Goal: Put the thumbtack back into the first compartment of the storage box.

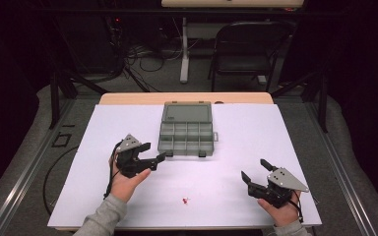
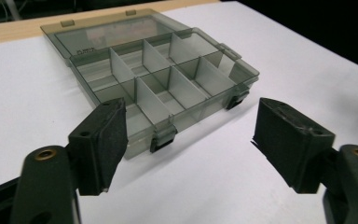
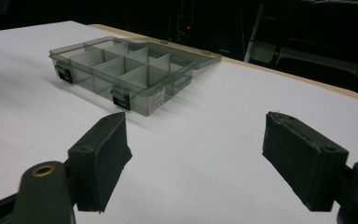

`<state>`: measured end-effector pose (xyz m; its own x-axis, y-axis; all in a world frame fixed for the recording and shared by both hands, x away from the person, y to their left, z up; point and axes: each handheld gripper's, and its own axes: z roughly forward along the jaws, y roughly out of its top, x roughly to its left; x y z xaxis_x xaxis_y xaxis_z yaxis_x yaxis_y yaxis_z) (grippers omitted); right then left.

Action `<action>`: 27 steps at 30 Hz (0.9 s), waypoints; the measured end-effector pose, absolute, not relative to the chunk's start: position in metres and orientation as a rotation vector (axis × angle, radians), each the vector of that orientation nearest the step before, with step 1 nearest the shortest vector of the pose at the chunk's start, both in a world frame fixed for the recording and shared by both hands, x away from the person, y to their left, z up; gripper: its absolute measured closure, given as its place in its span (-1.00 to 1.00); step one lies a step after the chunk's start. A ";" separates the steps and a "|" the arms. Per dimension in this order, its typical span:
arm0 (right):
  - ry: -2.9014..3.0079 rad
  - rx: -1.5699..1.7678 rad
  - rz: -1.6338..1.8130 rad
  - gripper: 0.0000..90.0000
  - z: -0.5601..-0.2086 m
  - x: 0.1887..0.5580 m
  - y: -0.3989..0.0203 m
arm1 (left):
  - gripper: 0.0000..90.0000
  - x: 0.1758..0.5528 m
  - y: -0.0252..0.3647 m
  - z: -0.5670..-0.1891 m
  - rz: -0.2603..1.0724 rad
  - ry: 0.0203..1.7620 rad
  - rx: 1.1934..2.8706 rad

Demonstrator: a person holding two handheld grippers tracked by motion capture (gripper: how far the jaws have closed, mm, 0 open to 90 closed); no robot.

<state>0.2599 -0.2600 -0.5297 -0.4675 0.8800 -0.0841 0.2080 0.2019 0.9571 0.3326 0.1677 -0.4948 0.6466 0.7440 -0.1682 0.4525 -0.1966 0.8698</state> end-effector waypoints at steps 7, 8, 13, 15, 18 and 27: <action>1.825 1.011 1.295 -0.53 -0.530 0.260 -0.259 | -0.56 0.299 0.174 -0.498 0.394 0.911 1.846; 1.823 1.010 1.298 -0.53 -0.530 0.260 -0.259 | -0.56 0.294 0.174 -0.500 0.394 0.908 1.844; 1.830 1.003 1.282 -0.57 -0.530 0.261 -0.258 | -0.56 0.277 0.172 -0.509 0.390 0.898 1.850; 1.830 1.000 1.281 -0.57 -0.530 0.260 -0.258 | -0.56 0.274 0.168 -0.513 0.384 0.893 1.866; 1.829 1.001 1.287 -0.57 -0.530 0.260 -0.258 | -0.55 0.269 0.161 -0.518 0.372 0.888 1.895; 1.828 1.007 1.296 -0.58 -0.530 0.261 -0.259 | -0.41 0.264 0.134 -0.540 0.319 0.835 1.988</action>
